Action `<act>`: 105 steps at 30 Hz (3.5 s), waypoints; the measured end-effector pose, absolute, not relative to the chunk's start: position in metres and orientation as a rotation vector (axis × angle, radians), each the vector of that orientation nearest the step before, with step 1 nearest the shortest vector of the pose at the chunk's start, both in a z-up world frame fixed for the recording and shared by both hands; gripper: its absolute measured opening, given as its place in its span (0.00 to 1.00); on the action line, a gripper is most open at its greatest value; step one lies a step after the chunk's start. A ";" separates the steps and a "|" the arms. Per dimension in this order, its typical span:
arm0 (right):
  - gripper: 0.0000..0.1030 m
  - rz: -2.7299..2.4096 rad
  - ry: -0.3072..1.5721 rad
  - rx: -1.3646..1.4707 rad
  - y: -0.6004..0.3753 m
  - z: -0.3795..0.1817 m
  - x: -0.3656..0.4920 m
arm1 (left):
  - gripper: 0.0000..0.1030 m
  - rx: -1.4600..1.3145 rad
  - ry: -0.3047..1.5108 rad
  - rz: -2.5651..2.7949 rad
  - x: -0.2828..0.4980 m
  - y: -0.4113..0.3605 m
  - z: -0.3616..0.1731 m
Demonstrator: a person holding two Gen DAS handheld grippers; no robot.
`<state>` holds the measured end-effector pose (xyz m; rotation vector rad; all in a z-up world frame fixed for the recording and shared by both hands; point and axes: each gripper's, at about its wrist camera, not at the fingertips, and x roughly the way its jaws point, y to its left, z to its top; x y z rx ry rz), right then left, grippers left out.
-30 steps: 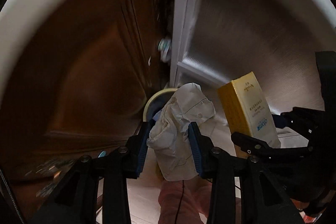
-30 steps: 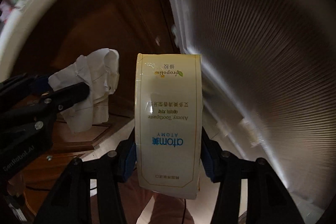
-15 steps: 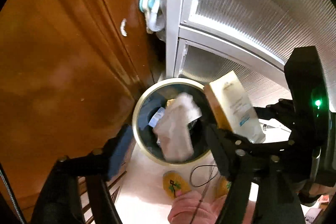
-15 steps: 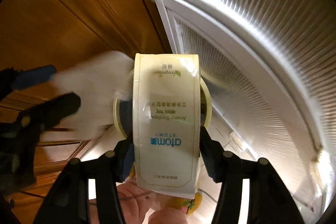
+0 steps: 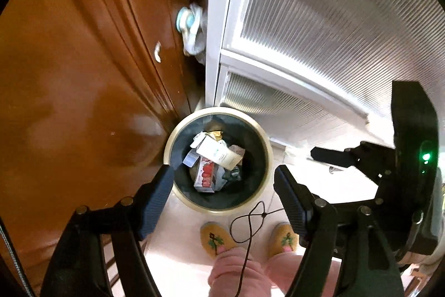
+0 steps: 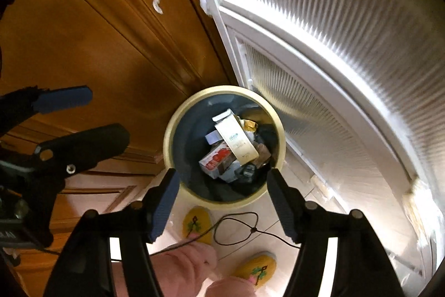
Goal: Collect trash
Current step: 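Raise both tools back up toward the counter, then grasp the clear plastic clamshell with the left gripper while the right gripper grasps the green snack bag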
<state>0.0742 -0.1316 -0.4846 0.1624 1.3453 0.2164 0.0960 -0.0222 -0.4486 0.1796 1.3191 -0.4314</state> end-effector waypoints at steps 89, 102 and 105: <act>0.47 0.117 0.996 -0.029 -0.090 -0.098 0.488 | 0.69 -0.149 1.182 -0.222 0.563 0.119 -0.113; 0.47 0.121 1.023 -0.157 -0.056 -0.157 0.541 | 0.67 -0.197 1.248 -0.100 0.595 0.095 -0.163; 0.41 0.116 1.024 -0.172 -0.055 -0.164 0.547 | 0.53 -0.179 1.270 -0.067 0.601 0.088 -0.169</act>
